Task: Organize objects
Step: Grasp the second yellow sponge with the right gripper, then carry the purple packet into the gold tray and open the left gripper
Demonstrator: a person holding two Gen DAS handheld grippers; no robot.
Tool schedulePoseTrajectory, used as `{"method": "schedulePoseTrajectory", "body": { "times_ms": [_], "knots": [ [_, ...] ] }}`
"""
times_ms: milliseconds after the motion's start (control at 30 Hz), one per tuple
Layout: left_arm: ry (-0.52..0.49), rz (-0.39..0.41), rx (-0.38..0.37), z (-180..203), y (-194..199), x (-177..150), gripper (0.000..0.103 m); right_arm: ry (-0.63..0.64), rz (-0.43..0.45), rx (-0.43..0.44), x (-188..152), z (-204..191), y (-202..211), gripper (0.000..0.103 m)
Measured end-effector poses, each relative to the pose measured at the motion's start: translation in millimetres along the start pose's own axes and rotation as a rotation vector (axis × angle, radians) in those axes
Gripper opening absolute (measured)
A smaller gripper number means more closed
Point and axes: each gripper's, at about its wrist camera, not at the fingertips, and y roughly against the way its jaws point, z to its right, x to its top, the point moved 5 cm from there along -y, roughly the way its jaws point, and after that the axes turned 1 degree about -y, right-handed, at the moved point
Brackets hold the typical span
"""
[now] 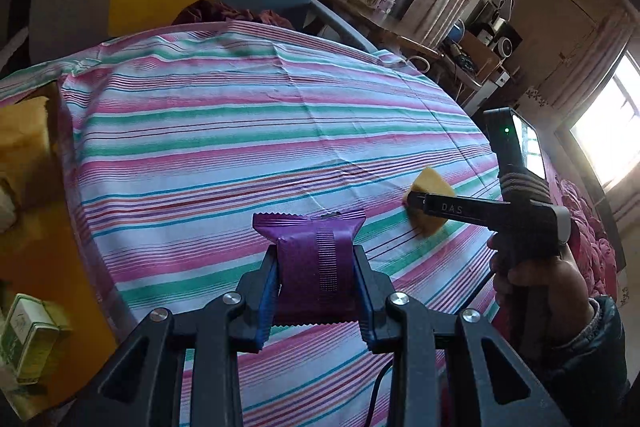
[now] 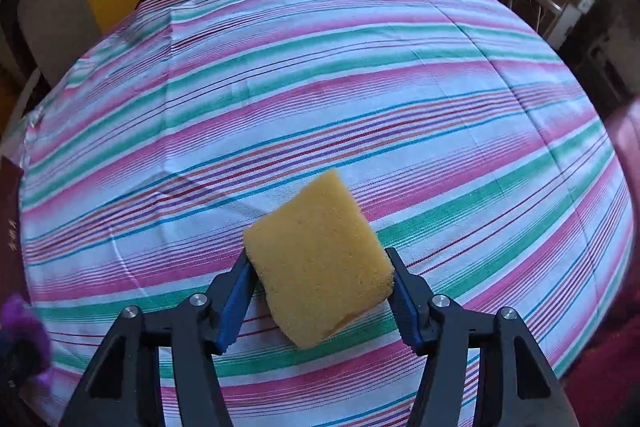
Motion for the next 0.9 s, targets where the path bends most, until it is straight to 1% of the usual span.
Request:
{"method": "schedulePoseTrajectory", "body": {
  "times_ms": [100,200,300,400,467,567,667,867,900],
  "knots": [
    [0.04,0.054,0.015,-25,32,-4,0.033,0.022,0.046,-0.022,1,-4,5,0.058],
    [0.107,0.1,0.052,-62,59,-5,0.033,0.014,0.097,0.012,6,-6,15,0.058],
    [0.18,0.135,0.116,-106,81,-6,0.033,0.033,0.129,0.056,8,-14,20,0.058],
    [0.244,0.156,0.181,-149,97,-9,0.033,0.077,0.151,0.072,9,-29,24,0.058],
    [0.273,0.161,0.215,-170,105,-11,0.033,0.111,0.154,0.079,8,-39,25,0.058],
    [0.297,0.155,0.249,-195,104,-8,0.033,0.167,0.148,0.071,5,-52,22,0.058],
    [0.309,0.141,0.279,-207,97,-8,0.033,0.207,0.145,0.066,2,-60,19,0.058],
    [0.323,0.069,0.315,-220,72,-17,0.034,0.23,0.138,0.068,0,-63,17,0.058],
    [0.327,0.052,0.332,-222,69,-20,0.034,0.23,0.138,0.067,0,-63,17,0.058]
  ]
}}
